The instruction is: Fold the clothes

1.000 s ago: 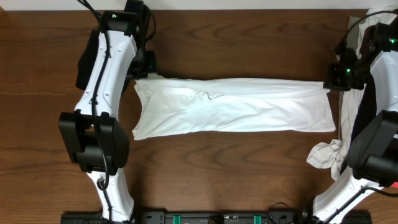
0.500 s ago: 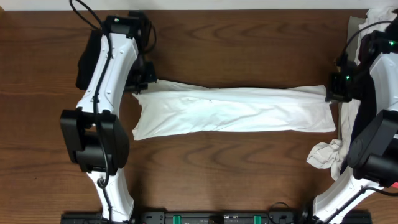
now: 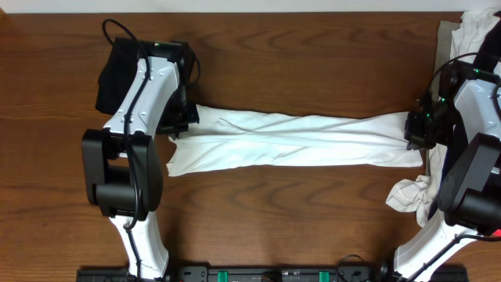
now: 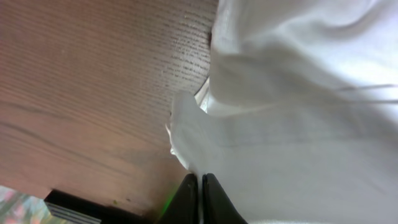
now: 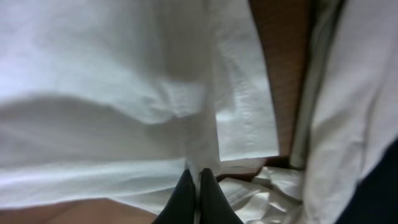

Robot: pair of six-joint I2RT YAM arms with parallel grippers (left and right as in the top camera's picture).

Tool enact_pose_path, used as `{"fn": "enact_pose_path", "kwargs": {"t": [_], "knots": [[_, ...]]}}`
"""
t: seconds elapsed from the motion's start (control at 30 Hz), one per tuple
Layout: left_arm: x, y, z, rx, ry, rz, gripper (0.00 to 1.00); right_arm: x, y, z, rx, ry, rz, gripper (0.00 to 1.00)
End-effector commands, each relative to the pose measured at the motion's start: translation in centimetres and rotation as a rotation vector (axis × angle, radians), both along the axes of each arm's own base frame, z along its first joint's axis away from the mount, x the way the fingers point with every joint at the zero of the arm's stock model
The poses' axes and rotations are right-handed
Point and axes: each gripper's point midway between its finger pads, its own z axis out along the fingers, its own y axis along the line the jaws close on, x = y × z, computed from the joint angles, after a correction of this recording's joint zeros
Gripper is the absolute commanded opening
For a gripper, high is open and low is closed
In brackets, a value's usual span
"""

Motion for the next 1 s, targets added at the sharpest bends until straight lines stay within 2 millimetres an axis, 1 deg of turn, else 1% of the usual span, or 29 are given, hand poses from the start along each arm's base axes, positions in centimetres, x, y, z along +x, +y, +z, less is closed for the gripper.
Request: {"fn": "enact_pose_path", "kwargs": {"t": [0.0,0.2,0.53,0.83,0.87,0.93,0.97], "knots": [[0.0,1.1,0.4,0.043,-0.016,0.013,0.06,-0.7,-2.2,0.2,-0.125,0.028,-0.055,0.01],[-0.3,1.2,-0.2,0.048,-0.006,0.011,0.06,-0.8,-2.2,0.1,-0.126,0.032,-0.073,0.01],[-1.1,1.7,-2.1,0.05,0.011,0.022,0.06,-1.1,-2.0,0.1,-0.12,0.044,-0.081,0.01],[-1.3,2.1,-2.3,0.051,0.021,0.036,0.06,-1.6,-1.8,0.0,-0.12,0.061,-0.111,0.02],[-1.3,2.1,-2.3,0.051,0.021,0.036,0.06,-1.6,-1.8,0.0,-0.12,0.062,-0.111,0.05],[-1.3,2.1,-2.3,0.051,0.021,0.036,0.07,-1.7,-1.8,-0.1,-0.119,0.066,-0.112,0.24],[-1.3,2.1,-2.3,0.051,0.021,0.036,0.17,-1.7,-1.8,-0.1,-0.119,0.067,-0.111,0.28]]}}
